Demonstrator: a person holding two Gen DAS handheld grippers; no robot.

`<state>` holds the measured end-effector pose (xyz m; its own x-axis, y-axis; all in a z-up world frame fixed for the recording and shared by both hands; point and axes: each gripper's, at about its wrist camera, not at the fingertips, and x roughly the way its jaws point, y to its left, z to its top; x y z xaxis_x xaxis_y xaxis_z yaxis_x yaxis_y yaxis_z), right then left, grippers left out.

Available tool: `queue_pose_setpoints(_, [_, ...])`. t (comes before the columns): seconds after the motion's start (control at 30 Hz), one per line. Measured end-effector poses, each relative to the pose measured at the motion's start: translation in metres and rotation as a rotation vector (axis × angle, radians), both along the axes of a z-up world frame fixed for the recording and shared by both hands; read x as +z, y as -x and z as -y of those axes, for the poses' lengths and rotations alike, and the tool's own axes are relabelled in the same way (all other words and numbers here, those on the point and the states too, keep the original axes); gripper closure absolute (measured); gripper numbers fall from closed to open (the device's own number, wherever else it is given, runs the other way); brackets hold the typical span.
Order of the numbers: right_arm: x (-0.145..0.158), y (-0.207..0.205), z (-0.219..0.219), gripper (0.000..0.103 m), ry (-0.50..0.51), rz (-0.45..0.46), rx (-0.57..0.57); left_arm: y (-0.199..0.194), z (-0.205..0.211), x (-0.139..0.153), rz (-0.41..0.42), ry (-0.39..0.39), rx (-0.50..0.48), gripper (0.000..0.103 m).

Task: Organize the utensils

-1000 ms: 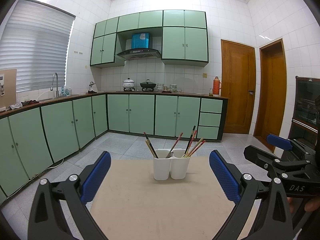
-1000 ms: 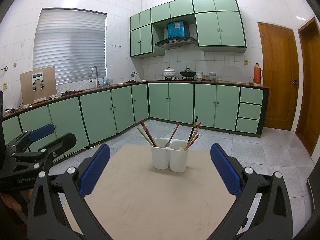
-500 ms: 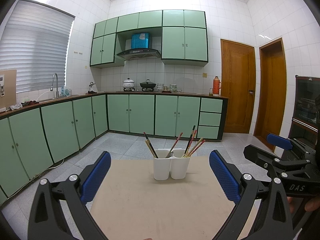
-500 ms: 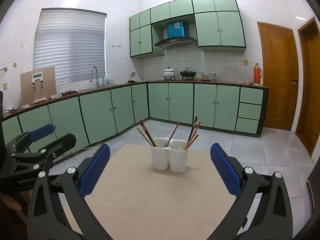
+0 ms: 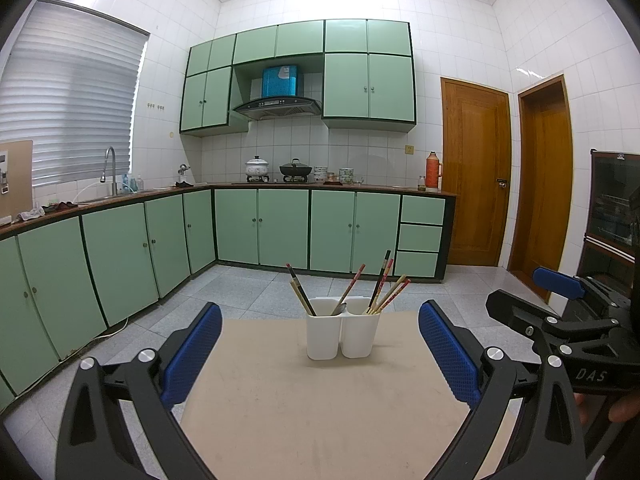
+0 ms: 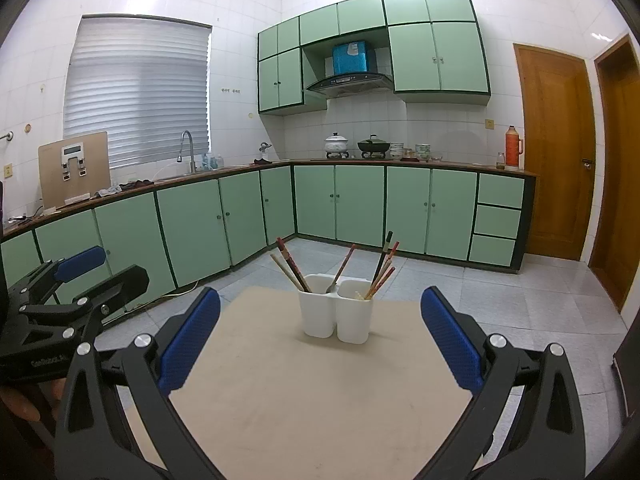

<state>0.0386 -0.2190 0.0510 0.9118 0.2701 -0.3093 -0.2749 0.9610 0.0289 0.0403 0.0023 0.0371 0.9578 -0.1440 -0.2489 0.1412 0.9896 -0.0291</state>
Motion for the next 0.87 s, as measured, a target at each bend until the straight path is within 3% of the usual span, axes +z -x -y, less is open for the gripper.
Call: queue_pose_setpoints(0.87, [0.0011,0.0,0.0027,0.006,0.0,0.0,-0.005,-0.0055,-0.0024,-0.0008,-0.019,0.014,0.0,0.006])
